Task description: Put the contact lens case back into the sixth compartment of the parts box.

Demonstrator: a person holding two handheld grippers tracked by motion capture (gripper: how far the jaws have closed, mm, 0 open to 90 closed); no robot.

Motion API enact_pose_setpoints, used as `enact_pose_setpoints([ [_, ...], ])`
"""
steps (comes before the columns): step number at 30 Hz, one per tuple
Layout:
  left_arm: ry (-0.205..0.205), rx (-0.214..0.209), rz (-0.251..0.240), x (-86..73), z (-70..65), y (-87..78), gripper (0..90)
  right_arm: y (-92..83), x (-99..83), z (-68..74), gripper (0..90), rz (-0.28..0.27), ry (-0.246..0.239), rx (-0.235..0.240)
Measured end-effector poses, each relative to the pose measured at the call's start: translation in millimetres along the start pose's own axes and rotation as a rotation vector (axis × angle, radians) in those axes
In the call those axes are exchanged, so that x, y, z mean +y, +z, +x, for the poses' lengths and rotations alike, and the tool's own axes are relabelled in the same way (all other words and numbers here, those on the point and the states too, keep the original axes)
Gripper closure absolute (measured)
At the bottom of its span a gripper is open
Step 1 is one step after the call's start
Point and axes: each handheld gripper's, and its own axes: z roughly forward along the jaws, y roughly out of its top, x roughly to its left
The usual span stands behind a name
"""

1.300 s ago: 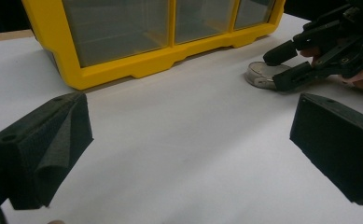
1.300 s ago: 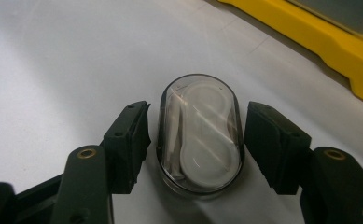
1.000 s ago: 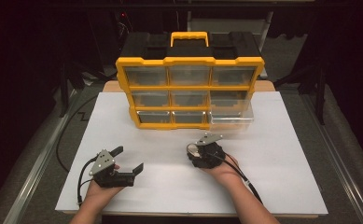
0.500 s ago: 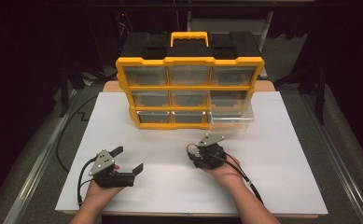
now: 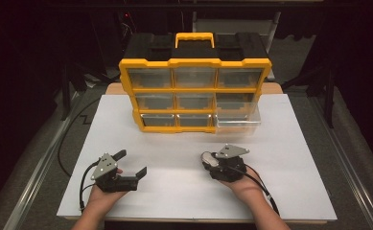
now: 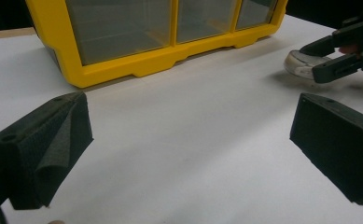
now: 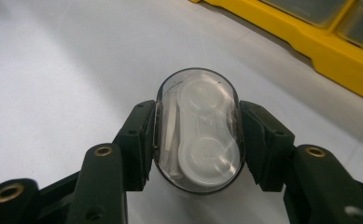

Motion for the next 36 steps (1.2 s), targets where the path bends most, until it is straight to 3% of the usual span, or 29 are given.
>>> enact_pose_setpoints([
  [7, -0.001, 0.007, -0.001, 0.3, 1.6, 0.7, 0.2, -15.6, -13.1, -2.0, 49.8, 0.003, 0.007, 0.009],
  [16, -0.014, 0.018, -0.02, 1.0, 3.5, -1.6, 0.2, -32.8, -24.3, -8.1, 49.7, 0.006, -0.002, -0.024],
  [21, -0.019, 0.033, -0.024, 1.5, 4.4, -2.9, 0.2, -46.1, -33.9, -18.0, 49.8, -0.005, 0.042, -0.039],
  [32, -0.024, 0.033, -0.014, 1.1, 6.2, -0.8, 0.2, -77.6, -52.5, -37.3, 49.8, -0.032, 0.084, -0.09],
  [36, -0.02, 0.029, -0.012, 1.2, 7.8, -0.5, 0.4, -81.7, -58.8, -44.0, 49.7, -0.019, 0.096, -0.106],
])
